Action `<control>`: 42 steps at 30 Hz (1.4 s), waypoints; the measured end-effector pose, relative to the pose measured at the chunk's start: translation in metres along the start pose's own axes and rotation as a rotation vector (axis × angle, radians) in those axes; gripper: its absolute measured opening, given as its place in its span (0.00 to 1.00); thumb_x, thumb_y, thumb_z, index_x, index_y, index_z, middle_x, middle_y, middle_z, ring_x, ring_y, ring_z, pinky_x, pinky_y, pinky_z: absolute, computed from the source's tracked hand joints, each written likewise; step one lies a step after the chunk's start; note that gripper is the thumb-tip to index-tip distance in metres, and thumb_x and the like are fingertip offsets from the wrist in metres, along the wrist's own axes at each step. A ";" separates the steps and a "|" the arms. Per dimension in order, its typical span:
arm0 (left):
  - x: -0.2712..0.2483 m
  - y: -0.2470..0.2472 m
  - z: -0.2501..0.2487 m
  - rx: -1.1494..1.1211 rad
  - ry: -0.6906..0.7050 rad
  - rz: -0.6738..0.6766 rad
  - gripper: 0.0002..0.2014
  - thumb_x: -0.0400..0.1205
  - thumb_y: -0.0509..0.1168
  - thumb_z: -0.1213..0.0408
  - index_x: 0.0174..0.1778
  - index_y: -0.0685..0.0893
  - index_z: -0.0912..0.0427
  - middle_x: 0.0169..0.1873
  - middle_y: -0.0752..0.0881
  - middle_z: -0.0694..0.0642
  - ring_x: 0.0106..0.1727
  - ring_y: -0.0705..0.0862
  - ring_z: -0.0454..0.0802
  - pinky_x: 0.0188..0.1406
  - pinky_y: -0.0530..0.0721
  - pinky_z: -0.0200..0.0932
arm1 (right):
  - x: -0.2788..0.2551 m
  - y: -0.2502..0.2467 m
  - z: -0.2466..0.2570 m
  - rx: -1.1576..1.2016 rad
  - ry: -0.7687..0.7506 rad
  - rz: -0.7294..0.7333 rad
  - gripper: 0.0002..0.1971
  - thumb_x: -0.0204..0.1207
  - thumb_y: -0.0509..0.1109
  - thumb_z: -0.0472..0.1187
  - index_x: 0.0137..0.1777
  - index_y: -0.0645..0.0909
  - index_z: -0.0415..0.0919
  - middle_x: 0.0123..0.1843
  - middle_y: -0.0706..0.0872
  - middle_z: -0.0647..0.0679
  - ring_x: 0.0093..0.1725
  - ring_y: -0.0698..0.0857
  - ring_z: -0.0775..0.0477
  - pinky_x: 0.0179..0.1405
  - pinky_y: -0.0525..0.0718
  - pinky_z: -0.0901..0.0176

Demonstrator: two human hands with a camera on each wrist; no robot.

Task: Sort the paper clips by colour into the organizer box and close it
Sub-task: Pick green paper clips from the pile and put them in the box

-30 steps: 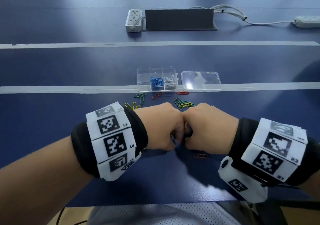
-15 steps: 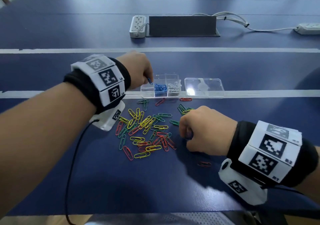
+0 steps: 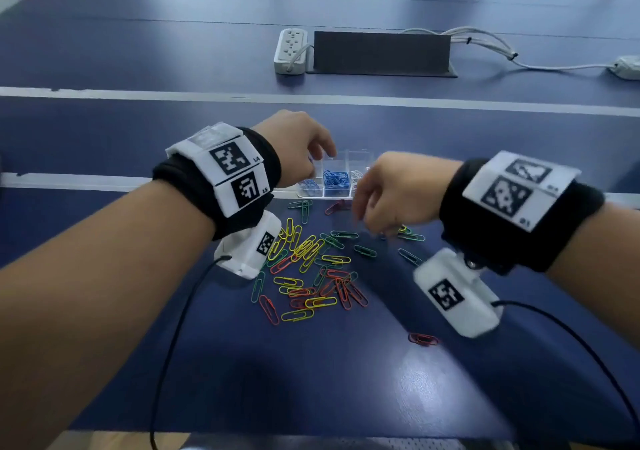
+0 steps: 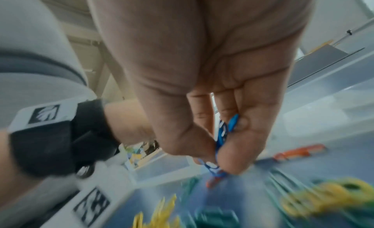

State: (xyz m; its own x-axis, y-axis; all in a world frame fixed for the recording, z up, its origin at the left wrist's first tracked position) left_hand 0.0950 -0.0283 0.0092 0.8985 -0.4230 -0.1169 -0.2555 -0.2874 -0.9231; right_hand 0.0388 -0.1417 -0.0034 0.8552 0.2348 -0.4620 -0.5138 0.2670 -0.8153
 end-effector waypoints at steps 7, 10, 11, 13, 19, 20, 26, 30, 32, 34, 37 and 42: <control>-0.010 -0.014 0.020 -0.306 -0.115 -0.146 0.20 0.78 0.58 0.77 0.62 0.82 0.55 0.46 0.86 0.54 0.43 0.82 0.52 0.54 0.85 0.47 | 0.047 -0.046 0.033 0.053 0.009 -0.233 0.12 0.65 0.70 0.33 0.46 0.91 0.43 0.27 0.82 0.50 0.33 0.79 0.53 0.48 0.87 0.57; -0.018 -0.017 0.028 -0.278 -0.128 -0.160 0.18 0.79 0.60 0.74 0.63 0.81 0.55 0.45 0.86 0.54 0.41 0.82 0.51 0.51 0.83 0.44 | 0.058 -0.045 0.047 0.037 0.005 -0.237 0.13 0.68 0.68 0.31 0.49 0.90 0.38 0.33 0.88 0.46 0.32 0.86 0.50 0.45 0.89 0.59; -0.020 -0.017 0.030 -0.265 -0.132 -0.153 0.18 0.79 0.61 0.73 0.63 0.81 0.55 0.46 0.87 0.54 0.41 0.81 0.51 0.51 0.82 0.43 | 0.060 -0.044 0.052 0.031 0.001 -0.237 0.13 0.68 0.68 0.31 0.50 0.90 0.37 0.36 0.90 0.44 0.34 0.89 0.49 0.46 0.90 0.57; -0.024 -0.015 0.034 -0.247 -0.139 -0.144 0.18 0.79 0.62 0.71 0.64 0.81 0.54 0.49 0.88 0.55 0.41 0.80 0.50 0.52 0.81 0.42 | 0.062 -0.042 0.057 -0.012 -0.002 -0.241 0.13 0.69 0.69 0.32 0.52 0.89 0.38 0.45 0.92 0.42 0.45 0.92 0.46 0.51 0.90 0.54; -0.029 -0.012 0.040 -0.198 -0.163 -0.122 0.17 0.80 0.64 0.67 0.65 0.80 0.53 0.51 0.88 0.55 0.42 0.80 0.49 0.50 0.79 0.40 | 0.062 -0.040 0.061 -0.040 -0.008 -0.245 0.14 0.71 0.72 0.37 0.56 0.87 0.40 0.51 0.91 0.43 0.53 0.90 0.45 0.52 0.87 0.56; -0.029 -0.012 0.040 -0.198 -0.162 -0.122 0.17 0.79 0.65 0.67 0.65 0.80 0.53 0.50 0.88 0.55 0.42 0.80 0.49 0.50 0.79 0.40 | 0.062 -0.040 0.060 -0.004 -0.008 -0.244 0.13 0.71 0.71 0.37 0.56 0.88 0.39 0.51 0.92 0.42 0.52 0.90 0.44 0.56 0.88 0.53; -0.035 -0.010 0.038 -0.158 -0.146 -0.064 0.06 0.78 0.67 0.63 0.50 0.85 0.54 0.33 0.84 0.47 0.32 0.80 0.45 0.39 0.78 0.38 | 0.050 -0.038 0.051 0.118 -0.034 -0.234 0.10 0.73 0.67 0.34 0.46 0.89 0.43 0.27 0.88 0.53 0.36 0.88 0.50 0.41 0.87 0.64; -0.039 -0.004 0.033 -0.086 -0.111 0.008 0.04 0.78 0.68 0.57 0.38 0.83 0.50 0.25 0.82 0.44 0.27 0.80 0.37 0.41 0.78 0.37 | 0.039 -0.042 0.043 -0.016 -0.063 -0.317 0.13 0.74 0.66 0.33 0.49 0.89 0.48 0.37 0.88 0.49 0.46 0.86 0.47 0.41 0.82 0.64; -0.039 -0.001 0.031 -0.065 -0.109 0.018 0.05 0.77 0.68 0.55 0.39 0.85 0.50 0.24 0.82 0.44 0.27 0.80 0.36 0.43 0.78 0.37 | 0.037 -0.042 0.039 -0.112 -0.070 -0.349 0.11 0.74 0.68 0.35 0.51 0.90 0.44 0.49 0.90 0.44 0.52 0.87 0.43 0.50 0.82 0.59; -0.039 0.001 0.028 -0.048 -0.105 0.020 0.05 0.78 0.68 0.55 0.41 0.85 0.51 0.24 0.81 0.43 0.28 0.79 0.35 0.43 0.77 0.37 | 0.039 -0.038 0.035 -0.200 -0.071 -0.333 0.11 0.73 0.68 0.35 0.52 0.89 0.40 0.52 0.90 0.41 0.54 0.87 0.40 0.52 0.84 0.57; -0.039 0.003 0.025 -0.039 -0.093 0.037 0.05 0.78 0.68 0.54 0.43 0.86 0.51 0.25 0.80 0.41 0.29 0.79 0.35 0.44 0.75 0.36 | 0.044 -0.030 0.034 -0.264 -0.084 -0.300 0.10 0.71 0.70 0.35 0.49 0.90 0.39 0.49 0.90 0.39 0.50 0.87 0.38 0.50 0.86 0.55; -0.040 0.006 0.026 -0.020 -0.088 0.048 0.05 0.78 0.68 0.54 0.44 0.86 0.50 0.25 0.79 0.39 0.30 0.76 0.32 0.44 0.73 0.35 | 0.049 -0.024 0.032 -0.317 -0.087 -0.311 0.11 0.73 0.69 0.37 0.53 0.88 0.38 0.53 0.88 0.37 0.51 0.86 0.34 0.51 0.85 0.52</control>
State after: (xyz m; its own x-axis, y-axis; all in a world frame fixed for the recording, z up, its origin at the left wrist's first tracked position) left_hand 0.0671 0.0091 -0.0016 0.9127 -0.3602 -0.1931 -0.3051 -0.2862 -0.9083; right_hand 0.0904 -0.1063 0.0048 0.9498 0.2701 -0.1581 -0.1754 0.0411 -0.9836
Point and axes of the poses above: each hand's wrist, its own x-axis towards the middle knuckle, its own y-axis out of the palm, z = x × y, the point moved 6 cm from there along x, towards the middle knuckle
